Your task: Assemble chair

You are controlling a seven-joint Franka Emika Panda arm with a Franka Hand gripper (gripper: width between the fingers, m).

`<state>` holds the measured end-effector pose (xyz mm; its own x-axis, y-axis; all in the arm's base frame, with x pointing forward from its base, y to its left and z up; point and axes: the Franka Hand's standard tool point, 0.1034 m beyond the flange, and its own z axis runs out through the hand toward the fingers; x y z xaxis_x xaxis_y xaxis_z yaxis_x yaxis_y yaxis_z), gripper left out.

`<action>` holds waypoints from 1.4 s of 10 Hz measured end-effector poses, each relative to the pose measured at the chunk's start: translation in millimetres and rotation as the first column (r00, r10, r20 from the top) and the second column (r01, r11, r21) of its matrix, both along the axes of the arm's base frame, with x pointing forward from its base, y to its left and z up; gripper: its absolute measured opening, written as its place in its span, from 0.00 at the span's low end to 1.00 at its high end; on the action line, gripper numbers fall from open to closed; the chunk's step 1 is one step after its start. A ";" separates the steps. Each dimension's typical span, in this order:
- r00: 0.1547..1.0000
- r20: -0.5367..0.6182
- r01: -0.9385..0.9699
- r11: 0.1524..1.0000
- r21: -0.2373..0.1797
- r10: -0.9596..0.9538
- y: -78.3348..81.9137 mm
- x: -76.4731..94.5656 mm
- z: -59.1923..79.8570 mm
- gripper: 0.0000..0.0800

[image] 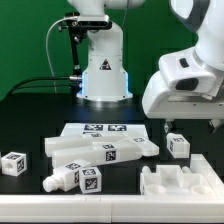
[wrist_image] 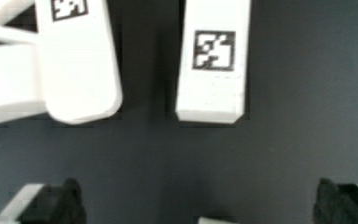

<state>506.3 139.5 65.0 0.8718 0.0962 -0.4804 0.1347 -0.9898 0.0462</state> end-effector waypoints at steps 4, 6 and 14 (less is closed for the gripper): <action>0.972 -0.226 -0.060 0.998 -0.006 0.057 2.7 -8.3 -11.1 0.81; 0.965 -0.236 -0.104 0.994 0.038 0.110 4.8 -10.2 -13.3 0.81; 0.925 -0.374 -0.075 0.997 -0.025 0.060 0.9 -30.7 -23.9 0.81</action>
Offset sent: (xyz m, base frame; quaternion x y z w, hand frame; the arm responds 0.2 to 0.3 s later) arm -0.0030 0.0167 -0.0145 -0.0329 -0.0679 -0.0958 0.9925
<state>475.6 140.4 41.2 0.6209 0.1237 -0.7741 0.2161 -0.9762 0.0174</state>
